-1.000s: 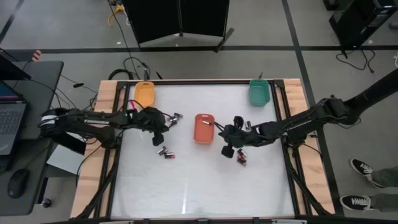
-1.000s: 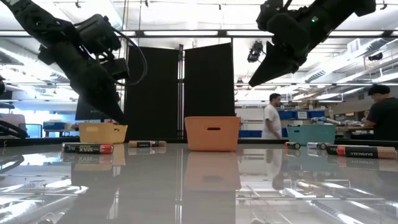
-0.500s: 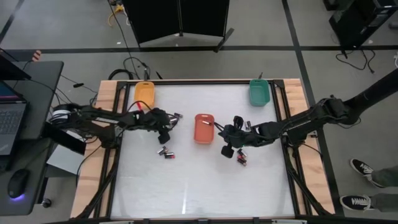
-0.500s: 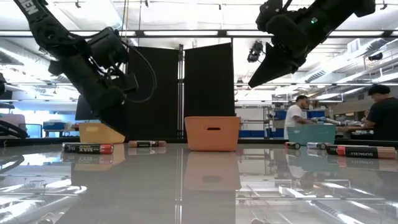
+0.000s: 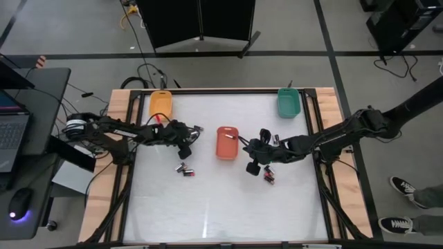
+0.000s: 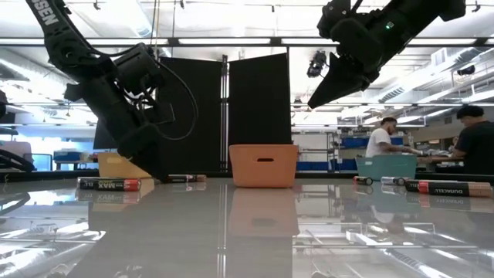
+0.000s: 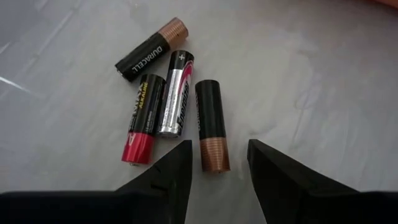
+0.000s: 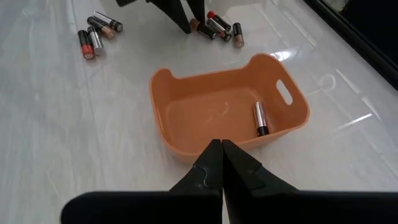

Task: Sort batteries
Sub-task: Put the black-brown battery into the green bin

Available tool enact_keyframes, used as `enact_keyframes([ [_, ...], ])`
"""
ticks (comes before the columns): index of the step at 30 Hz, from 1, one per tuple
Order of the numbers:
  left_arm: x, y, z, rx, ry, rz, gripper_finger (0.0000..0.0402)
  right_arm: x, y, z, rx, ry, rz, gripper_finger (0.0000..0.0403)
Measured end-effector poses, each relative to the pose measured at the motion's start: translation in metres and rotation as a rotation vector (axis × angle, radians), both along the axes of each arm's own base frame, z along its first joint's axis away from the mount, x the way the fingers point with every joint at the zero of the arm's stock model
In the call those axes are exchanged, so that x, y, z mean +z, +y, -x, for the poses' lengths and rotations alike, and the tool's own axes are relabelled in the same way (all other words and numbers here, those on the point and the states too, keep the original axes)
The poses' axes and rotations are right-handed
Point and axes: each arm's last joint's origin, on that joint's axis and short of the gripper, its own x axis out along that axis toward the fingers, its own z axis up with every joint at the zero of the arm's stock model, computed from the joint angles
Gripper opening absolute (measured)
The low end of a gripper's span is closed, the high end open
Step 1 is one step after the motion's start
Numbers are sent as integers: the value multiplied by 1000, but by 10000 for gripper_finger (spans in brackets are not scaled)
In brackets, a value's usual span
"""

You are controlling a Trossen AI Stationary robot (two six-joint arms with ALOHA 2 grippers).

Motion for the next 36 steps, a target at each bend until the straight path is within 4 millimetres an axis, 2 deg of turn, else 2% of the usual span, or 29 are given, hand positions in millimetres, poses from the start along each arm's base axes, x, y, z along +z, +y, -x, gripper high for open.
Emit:
enact_keyframes([
  [11, -3, 0, -2, 10, 0, 11, 153, 0, 0, 0, 1, -2, 0, 7],
  [21, -4, -1, -1, -34, 13, 22, 51, 0, 0, 0, 6, 1, 4, 8],
  [36, 3, -5, 1, -107, -27, 87, 50, 0, 9, 1, 36, 1, 3, 8],
])
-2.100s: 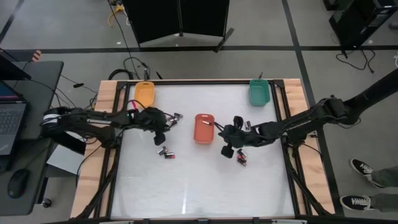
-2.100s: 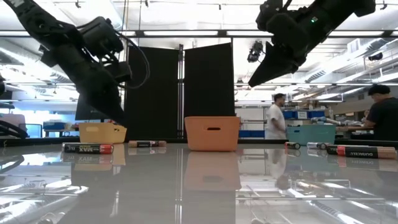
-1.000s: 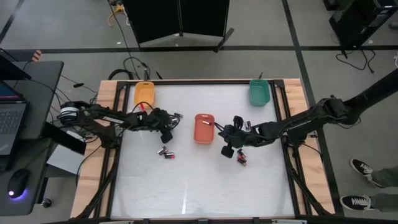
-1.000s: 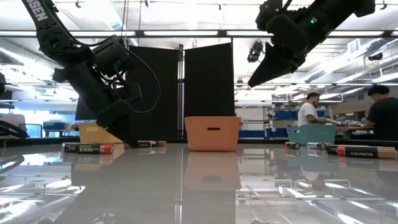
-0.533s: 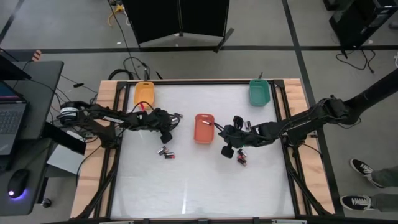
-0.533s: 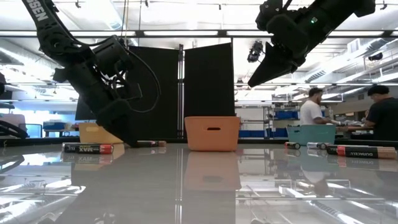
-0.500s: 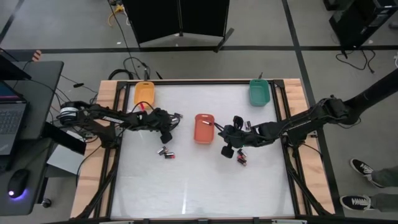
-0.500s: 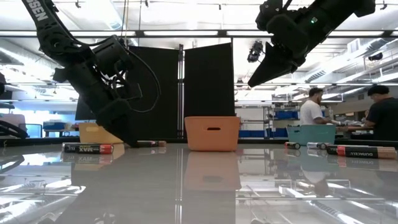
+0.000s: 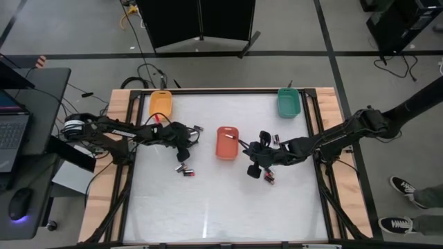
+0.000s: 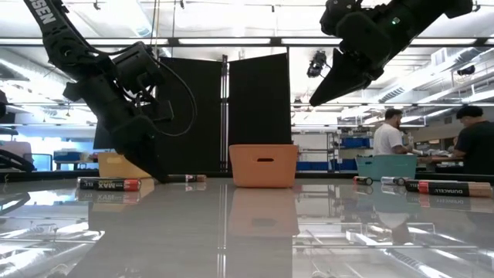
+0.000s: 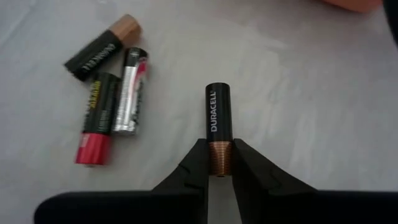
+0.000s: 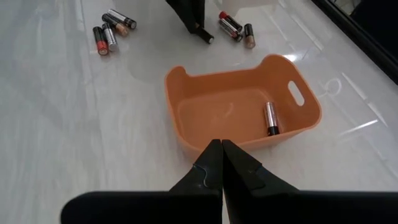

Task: Sort batteries
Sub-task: Put the black-brown battery into the green bin

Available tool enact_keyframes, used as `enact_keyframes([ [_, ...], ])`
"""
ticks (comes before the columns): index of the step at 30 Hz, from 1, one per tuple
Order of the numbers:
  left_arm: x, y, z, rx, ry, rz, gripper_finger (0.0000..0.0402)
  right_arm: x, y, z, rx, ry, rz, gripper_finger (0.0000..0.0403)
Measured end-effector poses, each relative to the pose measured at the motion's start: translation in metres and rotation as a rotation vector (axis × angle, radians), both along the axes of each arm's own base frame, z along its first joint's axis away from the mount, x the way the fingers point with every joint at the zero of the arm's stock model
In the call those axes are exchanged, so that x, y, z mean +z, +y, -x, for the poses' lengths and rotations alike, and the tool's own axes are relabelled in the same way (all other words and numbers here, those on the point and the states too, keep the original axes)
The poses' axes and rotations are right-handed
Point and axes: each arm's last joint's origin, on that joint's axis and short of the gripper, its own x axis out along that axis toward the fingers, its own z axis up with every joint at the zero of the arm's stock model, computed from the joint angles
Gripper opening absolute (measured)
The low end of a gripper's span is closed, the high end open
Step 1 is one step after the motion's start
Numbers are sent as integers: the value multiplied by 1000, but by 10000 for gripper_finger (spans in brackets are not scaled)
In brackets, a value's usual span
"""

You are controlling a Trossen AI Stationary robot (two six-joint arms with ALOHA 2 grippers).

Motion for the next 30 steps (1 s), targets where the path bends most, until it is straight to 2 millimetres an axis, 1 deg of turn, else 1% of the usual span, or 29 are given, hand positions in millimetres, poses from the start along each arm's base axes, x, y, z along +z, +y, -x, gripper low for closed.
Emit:
enact_keyframes([
  [10, 2, -1, -2, -29, -30, 31, 50, 0, 0, 0, -5, -3, -7, 8],
  [17, 6, -2, -6, -59, -105, 71, 50, 0, 0, 0, -18, -12, -22, 9],
  [21, 11, -2, -11, -86, -176, 97, 50, 3, 1, -3, -16, -53, -33, 9],
  [25, 19, -2, -17, -132, -284, 116, 50, 6, 2, -6, -5, -112, -39, 9],
  [30, 31, -3, -24, -193, -425, 131, 50, -1, -1, -7, 24, -222, -50, 9],
])
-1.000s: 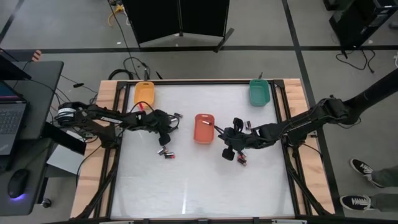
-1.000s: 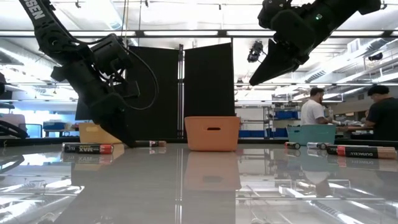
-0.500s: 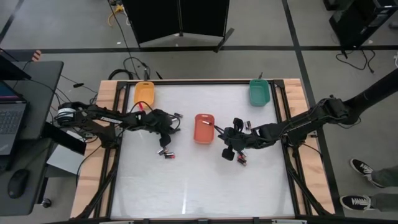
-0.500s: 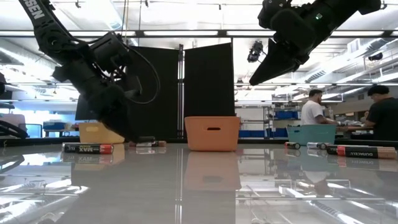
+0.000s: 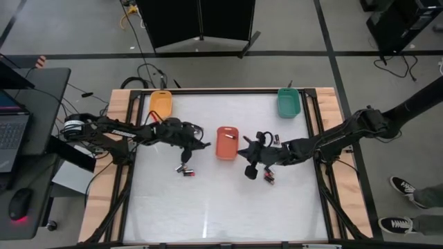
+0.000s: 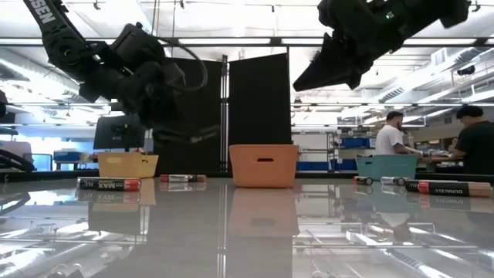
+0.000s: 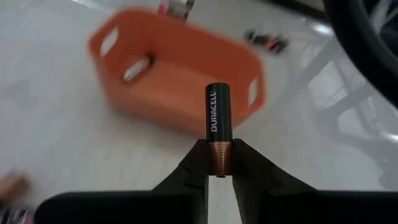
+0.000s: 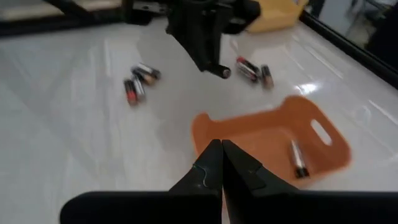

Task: Sort batteries
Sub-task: Put the black-brown battery into the green bin

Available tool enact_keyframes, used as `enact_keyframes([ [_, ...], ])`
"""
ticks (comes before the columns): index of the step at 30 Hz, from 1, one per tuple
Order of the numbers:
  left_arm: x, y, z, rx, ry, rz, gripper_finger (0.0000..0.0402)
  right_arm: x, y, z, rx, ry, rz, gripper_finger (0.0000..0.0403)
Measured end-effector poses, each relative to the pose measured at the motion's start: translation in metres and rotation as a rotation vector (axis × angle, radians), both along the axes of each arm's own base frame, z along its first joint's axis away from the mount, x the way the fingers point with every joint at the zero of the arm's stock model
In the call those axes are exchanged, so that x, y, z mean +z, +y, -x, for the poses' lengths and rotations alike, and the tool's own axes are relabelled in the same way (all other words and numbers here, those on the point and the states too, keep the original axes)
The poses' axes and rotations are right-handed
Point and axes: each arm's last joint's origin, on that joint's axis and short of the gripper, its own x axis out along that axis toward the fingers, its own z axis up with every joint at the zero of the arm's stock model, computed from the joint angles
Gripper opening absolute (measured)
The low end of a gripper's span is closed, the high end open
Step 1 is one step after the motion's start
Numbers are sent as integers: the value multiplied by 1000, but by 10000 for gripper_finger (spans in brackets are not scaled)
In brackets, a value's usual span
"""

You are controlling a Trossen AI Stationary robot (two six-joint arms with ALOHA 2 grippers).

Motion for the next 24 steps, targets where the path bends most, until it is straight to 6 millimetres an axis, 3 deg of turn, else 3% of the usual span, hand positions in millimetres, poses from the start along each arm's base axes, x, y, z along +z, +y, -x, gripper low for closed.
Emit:
enact_keyframes([
  [5, 11, 0, -4, -33, -117, 7, 50, -3, -6, 0, 1, -114, 5, 9],
  [13, 34, -1, -9, -97, -360, -5, 50, 11, -11, -5, 3, -275, 32, 13],
  [24, 56, 0, -12, -115, -553, -59, 50, 32, -24, -10, -36, -464, 93, 63],
])
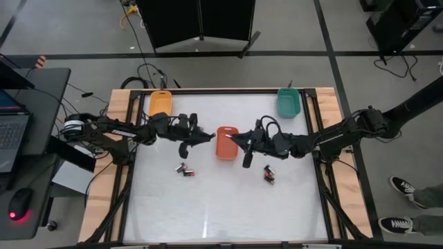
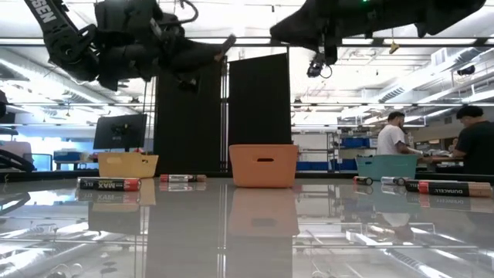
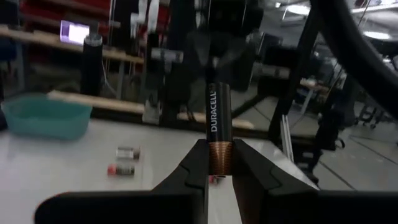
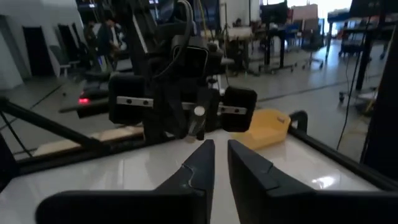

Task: Sort batteries
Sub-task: Put the black-brown battery into the green bin

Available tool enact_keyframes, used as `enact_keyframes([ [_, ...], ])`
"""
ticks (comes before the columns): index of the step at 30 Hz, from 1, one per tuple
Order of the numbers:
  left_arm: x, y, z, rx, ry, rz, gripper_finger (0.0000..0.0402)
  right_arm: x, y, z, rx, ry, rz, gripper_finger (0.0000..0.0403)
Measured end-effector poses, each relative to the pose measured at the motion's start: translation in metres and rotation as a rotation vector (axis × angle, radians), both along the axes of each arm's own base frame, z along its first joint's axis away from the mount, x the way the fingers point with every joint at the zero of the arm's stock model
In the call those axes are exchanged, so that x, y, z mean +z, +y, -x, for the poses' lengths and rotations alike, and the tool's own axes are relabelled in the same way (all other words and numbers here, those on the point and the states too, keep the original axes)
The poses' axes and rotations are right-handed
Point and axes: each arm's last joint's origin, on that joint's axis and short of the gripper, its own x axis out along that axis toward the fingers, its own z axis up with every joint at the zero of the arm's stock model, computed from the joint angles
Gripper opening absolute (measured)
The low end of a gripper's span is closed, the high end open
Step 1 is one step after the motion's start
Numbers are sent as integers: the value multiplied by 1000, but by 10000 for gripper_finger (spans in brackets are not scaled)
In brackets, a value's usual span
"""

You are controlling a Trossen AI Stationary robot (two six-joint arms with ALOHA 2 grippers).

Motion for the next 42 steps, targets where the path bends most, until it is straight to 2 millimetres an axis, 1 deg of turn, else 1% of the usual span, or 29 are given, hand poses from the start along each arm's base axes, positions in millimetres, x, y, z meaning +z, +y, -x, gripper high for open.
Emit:
enact_keyframes([
  [7, 28, 4, -16, -7, -102, -61, 50, 11, 0, 0, 12, -91, 51, 115],
  [10, 38, 5, -24, -29, -125, -78, 50, 14, 0, 1, 12, -113, 72, 135],
  [13, 41, 7, -34, -38, -110, -90, 50, 17, 0, 1, 13, -142, 85, 149],
  [16, 39, 9, -44, -55, -99, -89, 50, 18, 0, 1, 13, -152, 93, 156],
  [23, 37, 8, -67, -89, -90, -88, 50, 20, -1, 1, 19, -165, 106, 158],
  [26, 39, 8, -72, -107, -95, -91, 50, 20, -1, 1, 20, -163, 108, 157],
  [37, 47, 8, -76, -110, -123, -99, 50, 21, -3, 1, 57, -178, 120, 152],
  [40, 47, 8, -76, -110, -121, -98, 50, 23, -3, 0, 62, -184, 125, 144],
  [42, 47, 8, -76, -110, -122, -99, 50, 26, -3, -1, 61, -189, 136, 131],
])
